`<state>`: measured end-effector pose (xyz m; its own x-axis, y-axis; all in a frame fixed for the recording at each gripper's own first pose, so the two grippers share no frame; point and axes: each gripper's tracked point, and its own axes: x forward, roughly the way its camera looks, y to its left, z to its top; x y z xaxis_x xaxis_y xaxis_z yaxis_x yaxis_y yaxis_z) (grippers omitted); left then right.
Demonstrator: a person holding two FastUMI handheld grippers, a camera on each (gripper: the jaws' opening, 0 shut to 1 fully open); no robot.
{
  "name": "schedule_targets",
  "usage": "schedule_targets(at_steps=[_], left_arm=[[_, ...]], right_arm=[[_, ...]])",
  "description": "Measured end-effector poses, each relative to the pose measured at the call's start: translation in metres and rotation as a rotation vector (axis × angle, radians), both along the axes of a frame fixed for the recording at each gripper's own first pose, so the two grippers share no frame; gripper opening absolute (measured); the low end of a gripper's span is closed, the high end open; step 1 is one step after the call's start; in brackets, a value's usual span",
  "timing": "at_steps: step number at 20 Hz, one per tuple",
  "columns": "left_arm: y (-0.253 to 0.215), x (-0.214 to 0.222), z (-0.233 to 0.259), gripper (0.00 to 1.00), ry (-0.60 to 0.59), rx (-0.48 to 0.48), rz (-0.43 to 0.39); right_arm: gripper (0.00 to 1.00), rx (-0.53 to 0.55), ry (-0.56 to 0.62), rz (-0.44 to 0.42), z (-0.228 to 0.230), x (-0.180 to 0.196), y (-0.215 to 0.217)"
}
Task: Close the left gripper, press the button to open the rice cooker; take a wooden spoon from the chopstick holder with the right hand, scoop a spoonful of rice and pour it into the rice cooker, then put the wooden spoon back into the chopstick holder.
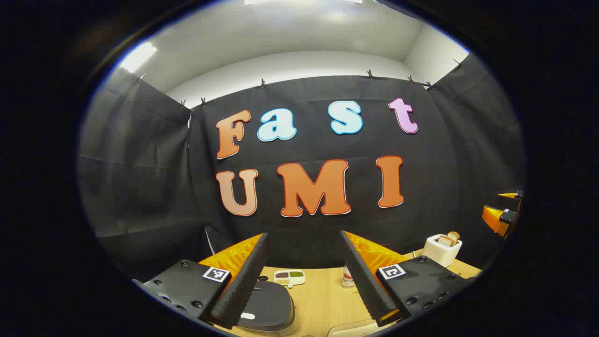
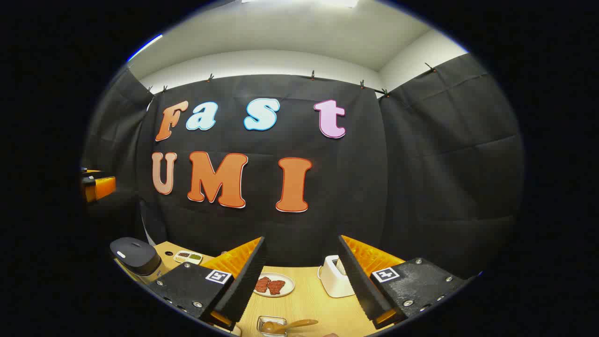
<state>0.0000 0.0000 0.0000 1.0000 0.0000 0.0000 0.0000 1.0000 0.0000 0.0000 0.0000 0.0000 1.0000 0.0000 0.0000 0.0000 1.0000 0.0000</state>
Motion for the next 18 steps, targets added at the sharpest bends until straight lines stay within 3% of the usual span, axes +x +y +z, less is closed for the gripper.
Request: schedule_targets(at_steps=[8, 9, 11, 13, 18], left_arm=[[0.036, 0.007, 0.034, 1.00, -0.026, 0.031, -0.009], [0.037, 0.007, 0.035, 0.93, -0.023, 0.033, -0.016], [0.043, 0.009, 0.038, 0.93, -0.018, 0.059, -0.015], [0.051, 0.008, 0.045, 1.00, -0.027, 0.074, 0.004], [0.058, -0.002, 0.044, 0.93, -0.022, 0.052, 0.024]], right_arm=[[0.94, -0.014, -0.042, -0.020, 0.025, 0.002, -0.006], [0.94, -0.017, -0.050, -0.018, 0.029, 0.002, -0.005], [0.94, -0.024, -0.059, -0.007, 0.034, 0.004, -0.001], [0.97, -0.029, -0.065, 0.000, 0.037, 0.004, 0.002], [0.90, -0.028, -0.067, 0.012, 0.040, 0.005, 0.009]])
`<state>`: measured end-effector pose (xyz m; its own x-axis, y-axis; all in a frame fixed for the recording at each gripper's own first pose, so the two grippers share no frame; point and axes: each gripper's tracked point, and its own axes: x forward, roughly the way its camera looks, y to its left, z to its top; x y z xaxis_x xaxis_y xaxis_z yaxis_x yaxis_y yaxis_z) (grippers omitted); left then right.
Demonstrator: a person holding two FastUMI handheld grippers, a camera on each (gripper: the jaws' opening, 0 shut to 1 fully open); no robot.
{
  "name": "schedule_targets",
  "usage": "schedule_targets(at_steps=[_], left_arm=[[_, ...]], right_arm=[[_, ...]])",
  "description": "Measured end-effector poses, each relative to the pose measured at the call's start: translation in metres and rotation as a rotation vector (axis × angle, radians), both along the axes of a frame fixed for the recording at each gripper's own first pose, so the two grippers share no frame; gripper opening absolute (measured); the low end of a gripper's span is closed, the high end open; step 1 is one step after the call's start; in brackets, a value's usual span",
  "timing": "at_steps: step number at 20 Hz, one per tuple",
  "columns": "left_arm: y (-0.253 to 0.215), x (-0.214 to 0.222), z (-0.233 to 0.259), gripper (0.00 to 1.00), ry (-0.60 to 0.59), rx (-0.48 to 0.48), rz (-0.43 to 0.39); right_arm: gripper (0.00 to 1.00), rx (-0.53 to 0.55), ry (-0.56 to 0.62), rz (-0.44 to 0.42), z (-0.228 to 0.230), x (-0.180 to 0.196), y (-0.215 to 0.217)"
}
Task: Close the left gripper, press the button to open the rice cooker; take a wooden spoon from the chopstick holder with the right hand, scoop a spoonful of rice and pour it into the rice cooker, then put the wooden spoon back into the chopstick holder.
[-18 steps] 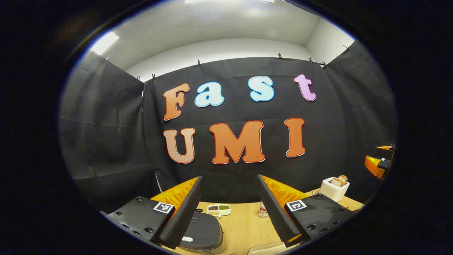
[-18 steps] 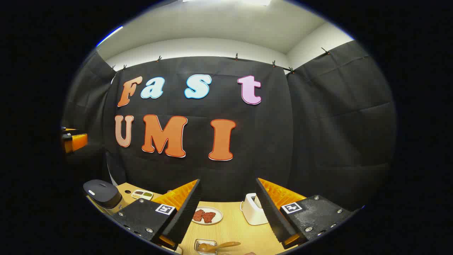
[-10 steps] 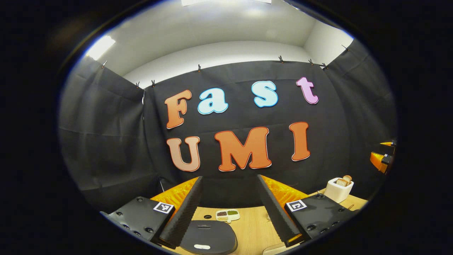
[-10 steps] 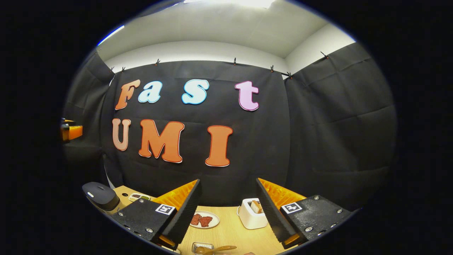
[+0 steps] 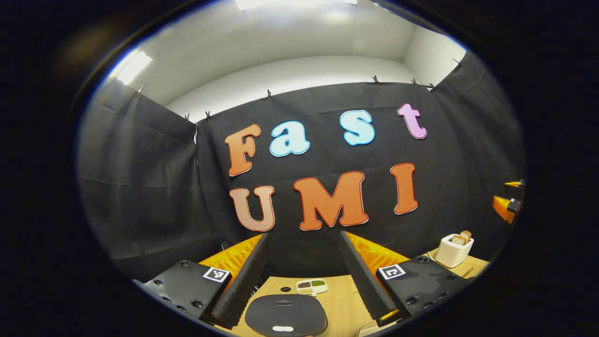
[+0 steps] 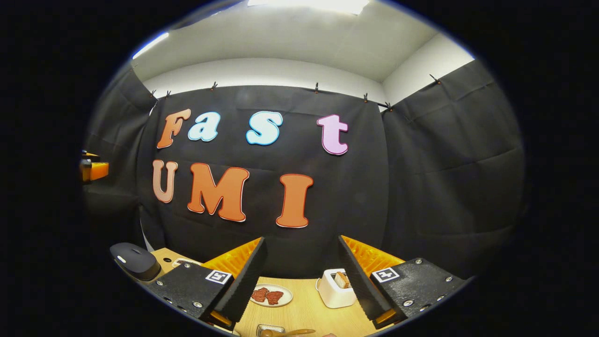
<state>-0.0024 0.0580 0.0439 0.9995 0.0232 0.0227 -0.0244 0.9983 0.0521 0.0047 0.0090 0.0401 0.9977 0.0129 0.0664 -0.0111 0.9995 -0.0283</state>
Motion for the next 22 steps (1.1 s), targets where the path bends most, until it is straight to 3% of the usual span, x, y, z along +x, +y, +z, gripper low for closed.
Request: schedule_targets(at_steps=[2, 3, 5, 8, 10, 11, 14, 18, 22], left_arm=[[0.005, -0.003, -0.002, 0.92, 0.015, -0.009, 0.000], [0.012, -0.002, 0.000, 0.97, 0.017, -0.015, 0.014], [0.024, -0.004, 0.000, 0.87, 0.030, -0.022, 0.036], [0.017, -0.001, -0.013, 0.42, 0.104, -0.045, -0.014], [0.025, 0.004, -0.031, 0.13, 0.186, -0.049, 0.003], [0.030, 0.004, -0.038, 0.06, 0.224, -0.046, 0.013], [0.036, 0.011, -0.062, 0.06, 0.362, -0.104, 0.029], [0.054, 0.006, -0.131, 0.06, 0.705, -0.199, 0.090], [0.046, -0.007, -0.197, 0.05, 0.992, -0.378, 0.104]], right_arm=[[0.94, -0.009, -0.002, 0.001, 0.003, 0.000, 0.002], [0.93, -0.014, -0.009, 0.000, 0.006, 0.000, 0.002], [0.93, -0.017, -0.024, -0.002, 0.010, -0.001, 0.001], [0.94, -0.014, -0.016, 0.001, 0.008, 0.000, 0.002], [0.94, -0.015, -0.003, 0.000, 0.006, 0.000, 0.000], [0.94, -0.018, -0.006, -0.005, 0.007, -0.001, -0.002], [0.94, -0.029, -0.010, -0.018, 0.008, -0.001, -0.010], [0.94, -0.031, -0.009, -0.034, 0.007, -0.003, -0.017], [0.94, -0.031, 0.014, -0.055, -0.004, -0.003, -0.025]])
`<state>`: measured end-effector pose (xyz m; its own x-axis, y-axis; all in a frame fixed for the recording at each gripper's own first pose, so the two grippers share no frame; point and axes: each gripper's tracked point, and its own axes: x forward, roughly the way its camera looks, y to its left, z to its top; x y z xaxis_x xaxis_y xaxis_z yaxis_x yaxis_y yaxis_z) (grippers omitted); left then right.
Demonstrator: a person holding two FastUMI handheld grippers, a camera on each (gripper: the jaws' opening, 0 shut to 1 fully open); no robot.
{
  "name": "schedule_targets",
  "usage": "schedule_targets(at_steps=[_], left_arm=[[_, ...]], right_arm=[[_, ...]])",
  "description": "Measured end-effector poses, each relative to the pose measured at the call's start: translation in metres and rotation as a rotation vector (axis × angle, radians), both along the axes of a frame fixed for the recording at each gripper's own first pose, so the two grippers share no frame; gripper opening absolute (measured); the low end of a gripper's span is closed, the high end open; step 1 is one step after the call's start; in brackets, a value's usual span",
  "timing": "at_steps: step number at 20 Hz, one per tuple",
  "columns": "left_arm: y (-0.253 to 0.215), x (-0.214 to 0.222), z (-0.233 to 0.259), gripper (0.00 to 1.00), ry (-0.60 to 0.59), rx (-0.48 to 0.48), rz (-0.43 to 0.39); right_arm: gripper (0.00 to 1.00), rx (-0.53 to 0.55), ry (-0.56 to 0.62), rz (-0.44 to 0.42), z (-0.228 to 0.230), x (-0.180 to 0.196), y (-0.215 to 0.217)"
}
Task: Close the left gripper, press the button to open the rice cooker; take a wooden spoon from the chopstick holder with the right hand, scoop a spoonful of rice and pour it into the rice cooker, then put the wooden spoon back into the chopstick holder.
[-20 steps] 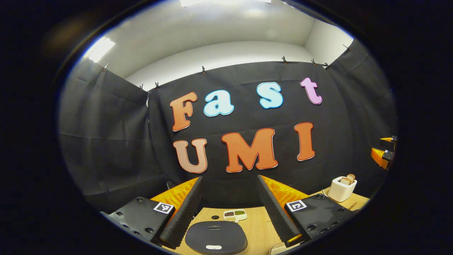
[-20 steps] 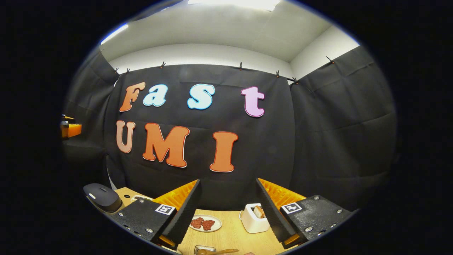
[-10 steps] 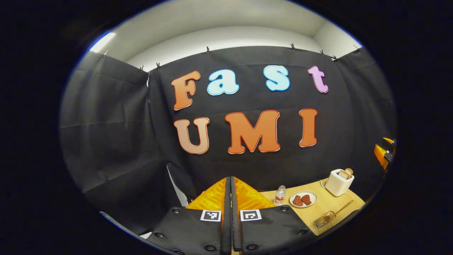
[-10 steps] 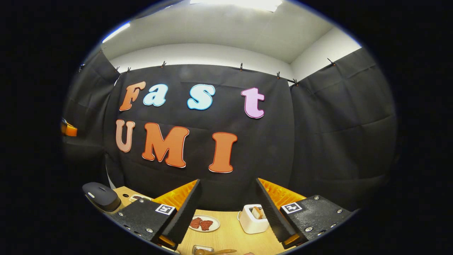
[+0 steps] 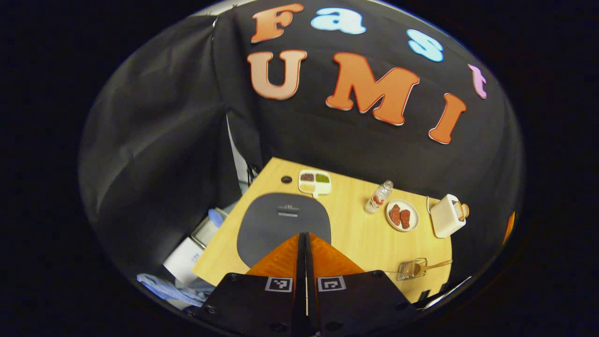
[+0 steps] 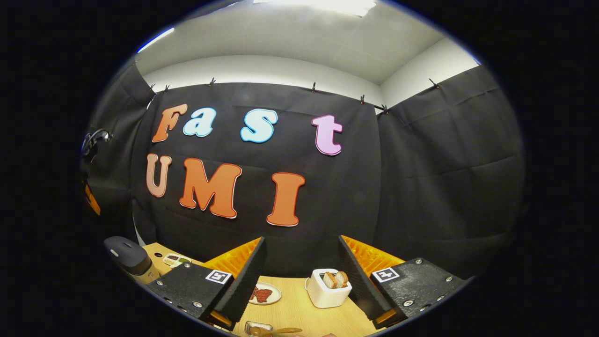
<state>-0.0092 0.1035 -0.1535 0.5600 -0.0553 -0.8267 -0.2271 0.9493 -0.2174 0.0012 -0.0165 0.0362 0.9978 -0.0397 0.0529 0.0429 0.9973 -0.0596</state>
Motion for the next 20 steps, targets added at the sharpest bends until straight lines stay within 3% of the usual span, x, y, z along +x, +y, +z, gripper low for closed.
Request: schedule_targets(at_steps=[4, 9, 16, 20], left_arm=[[0.000, -0.002, -0.056, 0.06, 0.187, -0.103, 0.038], [0.007, -0.003, -0.107, 0.05, 0.321, -0.131, 0.063], [0.019, -0.012, -0.162, 0.06, 0.426, -0.133, 0.062], [0.016, -0.016, -0.165, 0.06, 0.436, -0.115, 0.031]], right_arm=[[0.94, -0.001, 0.032, -0.018, -0.012, -0.006, -0.005], [0.94, -0.006, 0.061, -0.051, -0.023, -0.013, -0.014], [0.94, -0.023, 0.099, -0.097, -0.036, -0.020, -0.029], [0.94, -0.024, 0.119, -0.105, -0.045, -0.020, -0.030]])
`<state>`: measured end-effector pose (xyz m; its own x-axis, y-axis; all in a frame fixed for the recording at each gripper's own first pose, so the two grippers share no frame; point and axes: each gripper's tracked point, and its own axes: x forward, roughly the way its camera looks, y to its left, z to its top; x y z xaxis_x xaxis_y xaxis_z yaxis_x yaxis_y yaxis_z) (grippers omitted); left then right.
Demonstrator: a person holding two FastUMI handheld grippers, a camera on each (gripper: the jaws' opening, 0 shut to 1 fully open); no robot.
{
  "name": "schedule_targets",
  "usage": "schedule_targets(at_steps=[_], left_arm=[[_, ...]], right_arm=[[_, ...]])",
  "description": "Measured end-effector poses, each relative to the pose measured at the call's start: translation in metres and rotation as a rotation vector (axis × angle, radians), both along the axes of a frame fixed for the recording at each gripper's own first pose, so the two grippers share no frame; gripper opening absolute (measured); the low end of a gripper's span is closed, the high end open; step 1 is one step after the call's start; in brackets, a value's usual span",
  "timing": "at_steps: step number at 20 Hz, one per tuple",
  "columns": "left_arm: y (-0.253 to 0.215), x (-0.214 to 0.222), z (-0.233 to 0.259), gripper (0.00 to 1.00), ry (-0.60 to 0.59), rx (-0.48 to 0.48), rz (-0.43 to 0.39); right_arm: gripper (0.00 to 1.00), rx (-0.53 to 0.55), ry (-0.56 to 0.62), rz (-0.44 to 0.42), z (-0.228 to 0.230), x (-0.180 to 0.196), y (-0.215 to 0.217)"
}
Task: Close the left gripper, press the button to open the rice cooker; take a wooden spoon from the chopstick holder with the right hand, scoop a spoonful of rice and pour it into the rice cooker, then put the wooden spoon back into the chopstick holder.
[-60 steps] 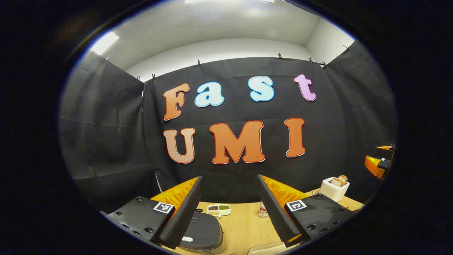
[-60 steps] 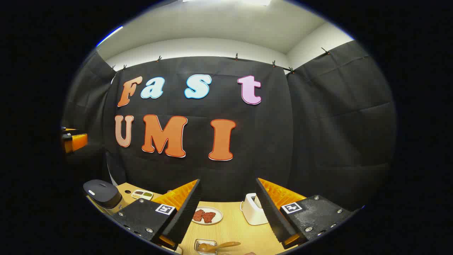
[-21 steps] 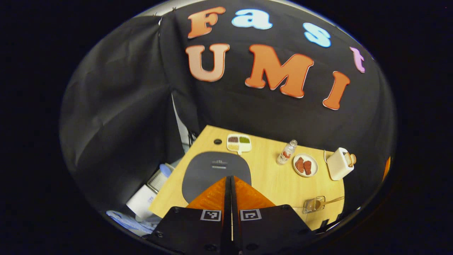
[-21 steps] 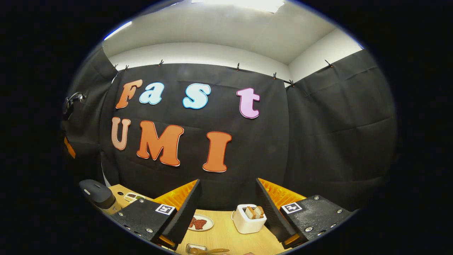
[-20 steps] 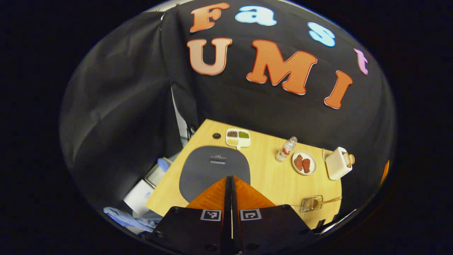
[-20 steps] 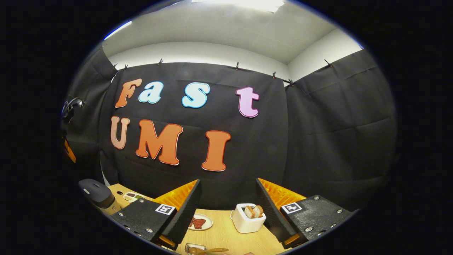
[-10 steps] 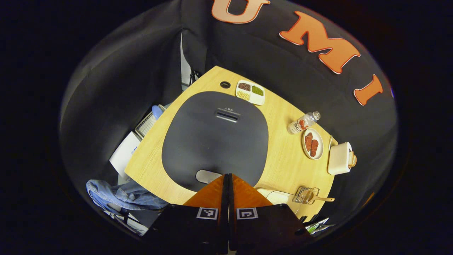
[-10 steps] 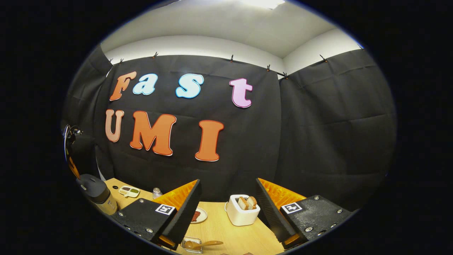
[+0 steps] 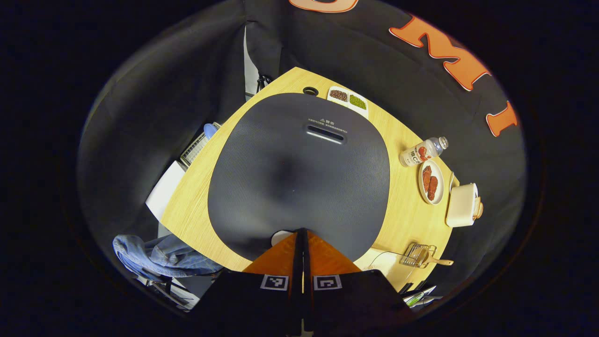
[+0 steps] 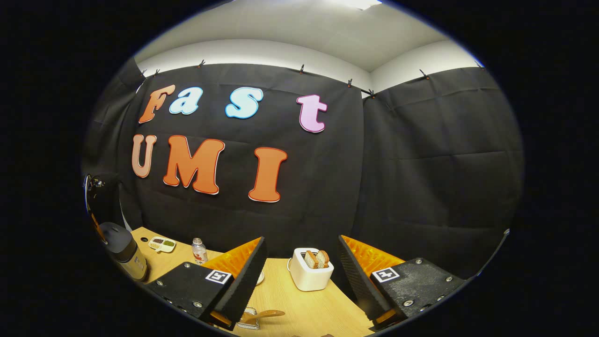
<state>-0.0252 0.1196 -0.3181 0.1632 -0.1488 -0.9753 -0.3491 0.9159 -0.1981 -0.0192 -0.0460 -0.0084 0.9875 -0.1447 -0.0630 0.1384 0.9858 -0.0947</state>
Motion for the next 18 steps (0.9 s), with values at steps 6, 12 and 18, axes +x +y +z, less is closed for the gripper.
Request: schedule_targets(at_steps=[6, 12, 18], left_arm=[[0.002, -0.002, 0.000, 0.07, -0.047, 0.018, 0.019], [0.004, -0.002, 0.013, 0.06, -0.138, 0.053, 0.026], [0.013, 0.044, 0.101, 0.06, -0.578, 0.287, -0.058]], right_arm=[[0.94, 0.040, 0.047, 0.040, -0.021, 0.002, 0.017], [0.94, 0.029, 0.090, 0.066, -0.037, 0.000, 0.014], [0.94, 0.070, 0.187, 0.067, -0.072, -0.001, 0.005]])
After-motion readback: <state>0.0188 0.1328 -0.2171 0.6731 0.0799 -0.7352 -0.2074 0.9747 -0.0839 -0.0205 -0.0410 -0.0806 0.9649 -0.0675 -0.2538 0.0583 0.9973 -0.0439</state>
